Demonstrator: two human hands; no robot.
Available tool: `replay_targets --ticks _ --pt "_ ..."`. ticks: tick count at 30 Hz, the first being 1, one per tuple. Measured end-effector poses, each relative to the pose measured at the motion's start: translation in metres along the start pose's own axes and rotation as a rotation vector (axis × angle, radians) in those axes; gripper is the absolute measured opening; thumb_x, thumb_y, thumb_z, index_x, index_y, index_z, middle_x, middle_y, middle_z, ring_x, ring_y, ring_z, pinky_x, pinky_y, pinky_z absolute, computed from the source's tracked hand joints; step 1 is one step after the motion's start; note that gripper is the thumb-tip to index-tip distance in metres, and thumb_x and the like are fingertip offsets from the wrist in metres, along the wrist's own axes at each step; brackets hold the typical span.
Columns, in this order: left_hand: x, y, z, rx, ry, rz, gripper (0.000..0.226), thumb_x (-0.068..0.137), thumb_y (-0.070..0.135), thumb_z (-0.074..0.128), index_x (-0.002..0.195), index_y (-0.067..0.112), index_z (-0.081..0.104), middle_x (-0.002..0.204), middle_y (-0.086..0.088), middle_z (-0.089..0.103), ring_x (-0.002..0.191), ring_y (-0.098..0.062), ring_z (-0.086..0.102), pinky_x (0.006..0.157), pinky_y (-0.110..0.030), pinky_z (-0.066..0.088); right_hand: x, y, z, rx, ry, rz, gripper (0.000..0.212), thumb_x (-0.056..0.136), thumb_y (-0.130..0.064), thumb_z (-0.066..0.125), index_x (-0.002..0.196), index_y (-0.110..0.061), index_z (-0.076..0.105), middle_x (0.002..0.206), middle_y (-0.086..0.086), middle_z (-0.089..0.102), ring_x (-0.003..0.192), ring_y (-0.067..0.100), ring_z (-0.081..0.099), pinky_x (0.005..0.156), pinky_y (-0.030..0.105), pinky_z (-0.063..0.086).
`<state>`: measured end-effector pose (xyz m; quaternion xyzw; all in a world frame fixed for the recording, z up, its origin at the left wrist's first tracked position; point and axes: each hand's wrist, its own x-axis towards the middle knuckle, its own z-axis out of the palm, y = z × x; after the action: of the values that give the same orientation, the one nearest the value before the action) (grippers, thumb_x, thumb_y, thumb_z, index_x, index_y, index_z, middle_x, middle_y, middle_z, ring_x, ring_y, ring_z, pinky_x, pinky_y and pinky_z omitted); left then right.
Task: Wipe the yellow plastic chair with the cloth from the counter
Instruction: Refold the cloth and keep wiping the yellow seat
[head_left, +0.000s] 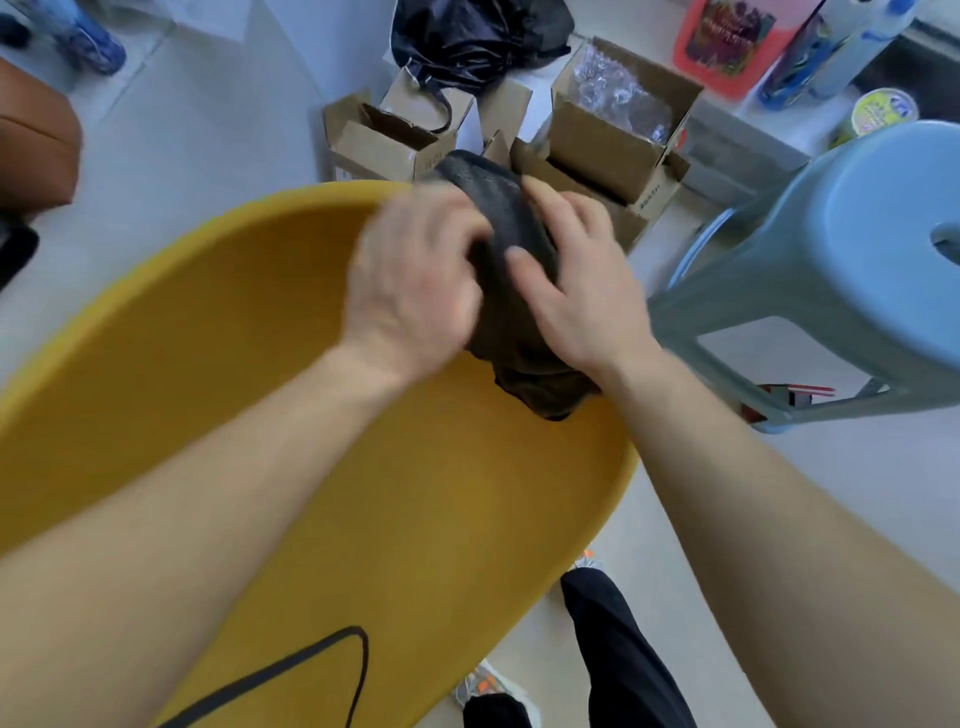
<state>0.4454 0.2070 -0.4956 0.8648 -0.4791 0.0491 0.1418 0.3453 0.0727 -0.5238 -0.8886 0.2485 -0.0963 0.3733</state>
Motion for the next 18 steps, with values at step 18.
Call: replay_targets --ticks 18 --pt "-0.003 0.043 0.062 -0.209 -0.007 -0.125 0.039 0.098 0.009 0.041 0.131 0.014 0.060 0.150 -0.005 0.049 0.149 -0.032 0.025 0.122 -0.050 0.016 -0.031 0.038 0.024 -0.230 0.124 0.086 0.051 0.094 -0.039 0.057 0.135 -0.011 0.048 0.116 0.009 0.062 0.097 0.030 0.063 0.069 0.037 0.045"
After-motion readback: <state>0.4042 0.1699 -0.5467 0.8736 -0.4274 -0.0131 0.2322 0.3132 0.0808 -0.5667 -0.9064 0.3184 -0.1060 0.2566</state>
